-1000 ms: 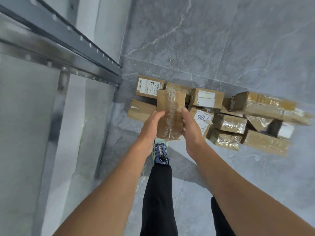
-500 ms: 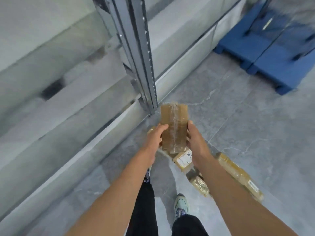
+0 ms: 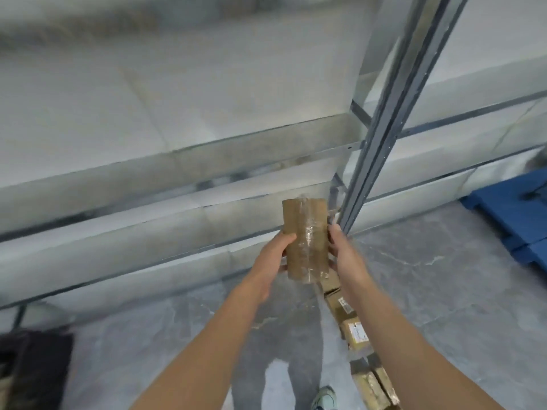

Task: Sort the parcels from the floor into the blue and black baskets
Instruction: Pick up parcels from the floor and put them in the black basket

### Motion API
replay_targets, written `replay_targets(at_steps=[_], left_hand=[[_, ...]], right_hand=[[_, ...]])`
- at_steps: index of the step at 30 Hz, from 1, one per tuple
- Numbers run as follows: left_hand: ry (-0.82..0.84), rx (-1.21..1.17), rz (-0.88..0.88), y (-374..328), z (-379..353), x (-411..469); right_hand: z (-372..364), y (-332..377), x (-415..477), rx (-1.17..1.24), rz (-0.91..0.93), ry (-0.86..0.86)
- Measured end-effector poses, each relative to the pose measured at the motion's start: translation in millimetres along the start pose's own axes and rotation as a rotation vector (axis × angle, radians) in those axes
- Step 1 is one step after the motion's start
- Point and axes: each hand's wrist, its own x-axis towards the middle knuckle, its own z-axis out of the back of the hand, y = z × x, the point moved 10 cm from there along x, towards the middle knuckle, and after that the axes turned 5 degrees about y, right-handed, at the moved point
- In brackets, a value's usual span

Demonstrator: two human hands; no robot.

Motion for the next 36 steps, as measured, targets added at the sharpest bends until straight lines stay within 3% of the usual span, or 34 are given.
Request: replay_targets(at_steps=[16,26,36], left_hand=[[-0.398,-0.265,-0.154,58,321,-245],[-0.696,-0.496,-0.183,128,449,-366],[-0.998,-0.668,-0.153,177,546,-426]], right_hand=[[-382,-40,-121,-0.364,0.061,0.485],[-567,-98,-176,-0.496,-0.007,0.774],[-718,-159,-198,-0.658,-0.075,1.113]])
